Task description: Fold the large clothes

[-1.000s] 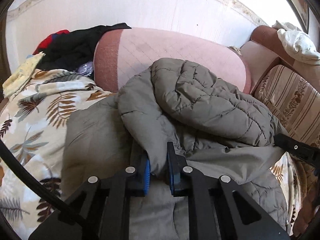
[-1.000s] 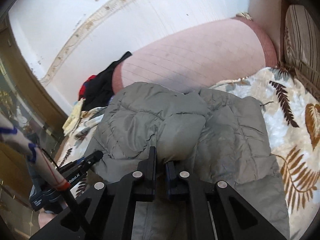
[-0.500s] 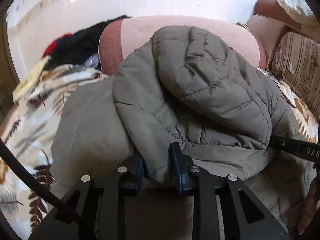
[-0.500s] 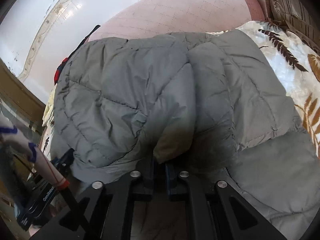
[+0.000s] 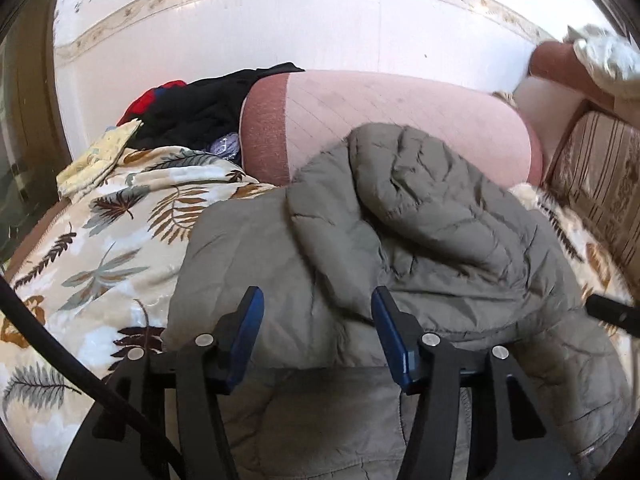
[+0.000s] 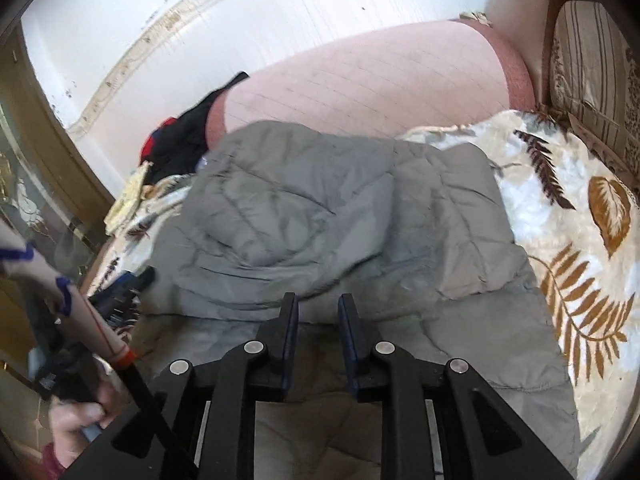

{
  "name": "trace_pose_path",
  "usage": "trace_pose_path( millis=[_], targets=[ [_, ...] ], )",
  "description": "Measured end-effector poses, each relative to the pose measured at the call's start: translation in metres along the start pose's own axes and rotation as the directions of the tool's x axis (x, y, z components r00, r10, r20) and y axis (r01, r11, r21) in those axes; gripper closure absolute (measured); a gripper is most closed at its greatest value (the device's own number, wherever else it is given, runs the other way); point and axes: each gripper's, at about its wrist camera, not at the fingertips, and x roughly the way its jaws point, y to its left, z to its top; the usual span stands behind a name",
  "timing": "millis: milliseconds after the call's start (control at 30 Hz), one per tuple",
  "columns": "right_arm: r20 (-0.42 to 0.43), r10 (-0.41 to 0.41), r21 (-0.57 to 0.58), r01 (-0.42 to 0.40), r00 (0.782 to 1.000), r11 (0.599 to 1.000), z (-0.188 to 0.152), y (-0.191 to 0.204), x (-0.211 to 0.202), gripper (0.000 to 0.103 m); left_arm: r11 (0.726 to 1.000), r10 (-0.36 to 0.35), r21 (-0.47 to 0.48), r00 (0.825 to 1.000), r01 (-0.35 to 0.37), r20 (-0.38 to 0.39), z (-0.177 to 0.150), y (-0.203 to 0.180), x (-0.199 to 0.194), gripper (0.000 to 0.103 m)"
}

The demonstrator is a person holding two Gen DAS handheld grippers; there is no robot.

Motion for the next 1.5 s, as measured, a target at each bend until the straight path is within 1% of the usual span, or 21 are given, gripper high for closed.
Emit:
trace_pose_path(
  millis=[67,133,200,267,300,367,467,567,667,767,867,933,1033,1133,1200,1267,1333,1400,1433,1467,1500],
  targets=[
    [0.000,0.010,-0.015,-0.010,1.000,1.000,-0.002,0.012,0.003,0.075,0.999,0.022,0.033,1.000,-0.021,-0.004,-0.006,-0.007,0.008,0.048],
    [0.007,-0.011,-0.042,0.011,1.000,0.999,0.001,0.022,0.011,0.075,0.999,0.030,0.041,1.000,-0.030,0.000,-0.007,-0.011,0.014,0.048],
    [0.004,-0.007,-0.047,0.007,1.000,0.999,0.007,0.029,0.021,0.075,0.999,0.028,0.033,1.000,-0.029,0.009,-0.006,-0.014,0.020,0.048],
    [0.029,-0.010,-0.052,0.011,1.000,0.999,0.013,0.035,0.029,0.075,0.998,0.033,0.044,0.999,-0.032,-0.009,-0.007,-0.016,0.028,0.046],
    [0.026,-0.029,-0.062,0.030,0.999,0.998,0.015,0.038,0.036,0.075,0.998,0.036,0.052,0.999,-0.035,-0.018,-0.007,-0.016,0.033,0.046],
    [0.004,-0.056,-0.075,0.056,0.998,0.996,0.015,0.041,0.055,0.075,0.997,0.037,0.066,0.998,-0.034,-0.043,-0.012,-0.019,0.042,0.044],
    [-0.077,-0.085,-0.066,0.080,0.993,0.995,0.006,0.038,0.088,0.075,0.997,0.040,0.067,0.998,-0.036,-0.056,-0.014,-0.018,0.048,0.038],
    [-0.089,-0.107,-0.074,0.101,0.990,0.992,-0.003,0.034,0.102,0.075,0.998,0.034,0.060,0.998,-0.030,-0.059,-0.016,-0.017,0.049,0.038],
    [-0.076,-0.069,-0.044,0.066,0.995,0.997,-0.003,0.034,0.085,0.075,0.998,0.025,0.065,0.999,-0.023,-0.042,-0.017,-0.015,0.037,0.038],
    [-0.064,-0.039,-0.036,0.036,0.997,0.999,-0.010,0.037,0.055,0.075,0.996,0.026,0.083,0.999,-0.025,-0.020,-0.022,-0.016,0.016,0.038],
    [-0.064,-0.018,-0.035,0.016,0.998,0.999,-0.036,0.038,0.019,0.072,0.997,0.008,0.082,1.000,-0.005,-0.030,-0.037,-0.020,-0.009,0.038],
    [-0.072,-0.013,-0.025,0.011,0.997,1.000,-0.055,0.035,0.004,0.069,0.997,0.014,0.072,0.999,-0.011,-0.046,-0.051,-0.021,-0.024,0.038],
    [-0.103,-0.026,-0.017,0.024,0.994,1.000,-0.088,0.030,-0.014,0.069,0.998,0.006,0.059,0.997,-0.002,-0.076,-0.082,-0.022,-0.049,0.038],
    [-0.129,-0.046,-0.018,0.044,0.991,0.999,-0.113,0.026,-0.032,0.069,0.996,0.049,0.082,0.995,-0.043,-0.082,-0.106,-0.025,-0.067,0.038],
    [-0.117,-0.061,-0.040,0.056,0.991,0.998,-0.124,0.026,-0.044,0.068,0.994,0.067,0.093,0.994,-0.059,-0.087,-0.120,-0.026,-0.078,0.038],
    [-0.105,-0.113,-0.083,0.104,0.988,0.991,-0.137,0.023,-0.057,0.068,0.991,0.092,0.110,0.992,-0.082,-0.089,-0.134,-0.028,-0.086,0.038],
    [-0.102,-0.118,-0.092,0.108,0.988,0.990,-0.148,0.017,-0.065,0.067,0.988,0.106,0.122,0.989,-0.093,-0.102,-0.144,-0.028,-0.087,0.038],
    [-0.096,-0.131,-0.130,0.118,0.987,0.985,-0.153,0.017,-0.073,0.067,0.987,0.111,0.125,0.988,-0.097,-0.112,-0.154,-0.030,-0.090,0.038],
    [-0.077,-0.129,-0.134,0.118,0.989,0.984,-0.155,0.017,-0.079,0.066,0.986,0.119,0.130,0.987,-0.104,-0.111,-0.158,-0.031,-0.091,0.038],
    [-0.065,-0.126,-0.128,0.117,0.990,0.985,-0.158,0.015,-0.083,0.061,0.984,0.128,0.140,0.986,-0.112,-0.105,-0.161,-0.032,-0.092,0.038],
    [-0.067,-0.132,-0.124,0.123,0.989,0.985,-0.162,0.011,-0.085,0.060,0.982,0.132,0.146,0.987,-0.117,-0.096,-0.162,-0.033,-0.094,0.038]
  ],
)
